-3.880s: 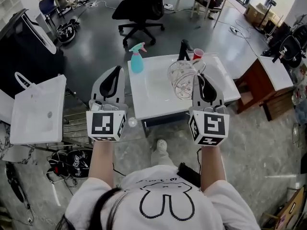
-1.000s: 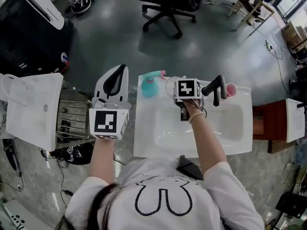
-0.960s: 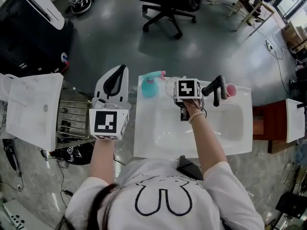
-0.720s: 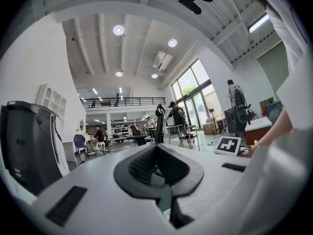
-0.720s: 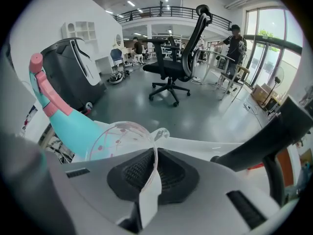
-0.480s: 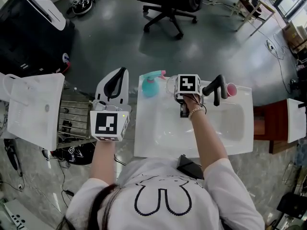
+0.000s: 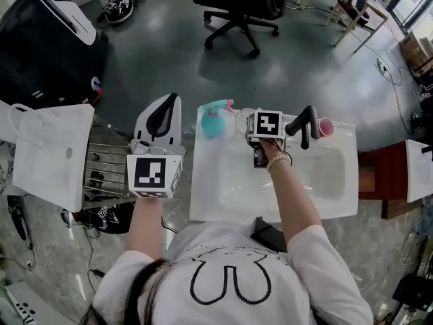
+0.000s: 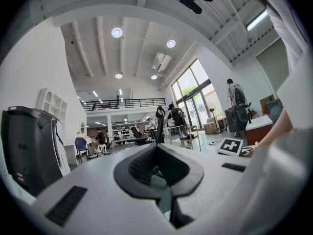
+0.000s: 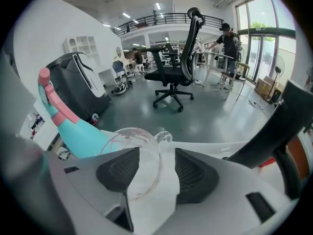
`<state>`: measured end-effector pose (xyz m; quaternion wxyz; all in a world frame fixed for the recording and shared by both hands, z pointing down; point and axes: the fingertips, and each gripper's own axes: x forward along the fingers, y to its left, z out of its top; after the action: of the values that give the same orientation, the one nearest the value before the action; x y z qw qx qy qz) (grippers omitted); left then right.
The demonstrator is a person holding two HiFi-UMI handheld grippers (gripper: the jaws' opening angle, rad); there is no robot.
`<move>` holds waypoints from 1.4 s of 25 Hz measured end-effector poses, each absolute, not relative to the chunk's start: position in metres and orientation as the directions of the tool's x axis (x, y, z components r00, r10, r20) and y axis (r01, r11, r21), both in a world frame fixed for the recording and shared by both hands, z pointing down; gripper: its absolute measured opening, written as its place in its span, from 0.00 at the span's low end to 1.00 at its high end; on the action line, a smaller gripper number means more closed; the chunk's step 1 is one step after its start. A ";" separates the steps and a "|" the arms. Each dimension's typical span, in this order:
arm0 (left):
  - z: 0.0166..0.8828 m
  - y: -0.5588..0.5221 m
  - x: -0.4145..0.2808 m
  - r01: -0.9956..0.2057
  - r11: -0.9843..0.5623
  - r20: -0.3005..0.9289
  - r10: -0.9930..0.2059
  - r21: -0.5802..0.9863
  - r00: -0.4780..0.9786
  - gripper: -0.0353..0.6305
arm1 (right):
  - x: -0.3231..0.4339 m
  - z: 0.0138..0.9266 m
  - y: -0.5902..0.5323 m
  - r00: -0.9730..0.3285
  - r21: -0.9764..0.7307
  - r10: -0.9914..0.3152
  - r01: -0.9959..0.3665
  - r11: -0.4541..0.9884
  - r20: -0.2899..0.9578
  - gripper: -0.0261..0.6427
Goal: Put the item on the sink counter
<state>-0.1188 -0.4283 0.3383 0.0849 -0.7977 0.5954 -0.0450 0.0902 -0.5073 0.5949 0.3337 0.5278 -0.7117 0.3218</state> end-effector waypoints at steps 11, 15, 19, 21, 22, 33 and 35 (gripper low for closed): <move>0.329 -0.419 -0.095 -0.932 -0.306 -0.057 -0.945 -0.194 0.322 0.07 | 0.095 0.552 -0.485 -0.329 -0.190 -0.585 -0.939 0.288 0.741 0.41; 0.321 -0.413 -0.089 -0.929 -0.314 -0.072 -0.940 -0.197 0.333 0.07 | 0.097 0.531 -0.471 -0.380 -0.244 -0.615 -0.923 0.297 0.691 0.40; 0.312 -0.410 -0.081 -0.925 -0.321 -0.085 -0.935 -0.201 0.343 0.07 | 0.101 0.505 -0.460 -0.430 -0.306 -0.666 -0.903 0.303 0.609 0.30; 0.310 -0.408 -0.077 -0.924 -0.325 -0.089 -0.933 -0.203 0.348 0.07 | 0.102 0.492 -0.455 -0.454 -0.338 -0.692 -0.889 0.309 0.561 0.26; 0.309 -0.407 -0.076 -0.923 -0.327 -0.090 -0.932 -0.204 0.350 0.07 | 0.103 0.486 -0.453 -0.462 -0.348 -0.702 -0.884 0.313 0.542 0.24; 0.294 -0.394 -0.062 -0.915 -0.348 -0.123 -0.918 -0.204 0.376 0.07 | 0.126 0.425 -0.420 -0.439 -0.270 -0.812 -0.895 0.355 0.386 0.08; 0.293 -0.390 -0.061 -0.914 -0.351 -0.127 -0.916 -0.202 0.380 0.07 | 0.130 0.410 -0.412 -0.439 -0.251 -0.829 -0.895 0.370 0.345 0.08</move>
<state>-0.0607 -0.3902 0.2929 0.1202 -0.8220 0.5567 -0.0044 0.1300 -0.4117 0.4098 0.0802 0.5233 -0.8236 0.2032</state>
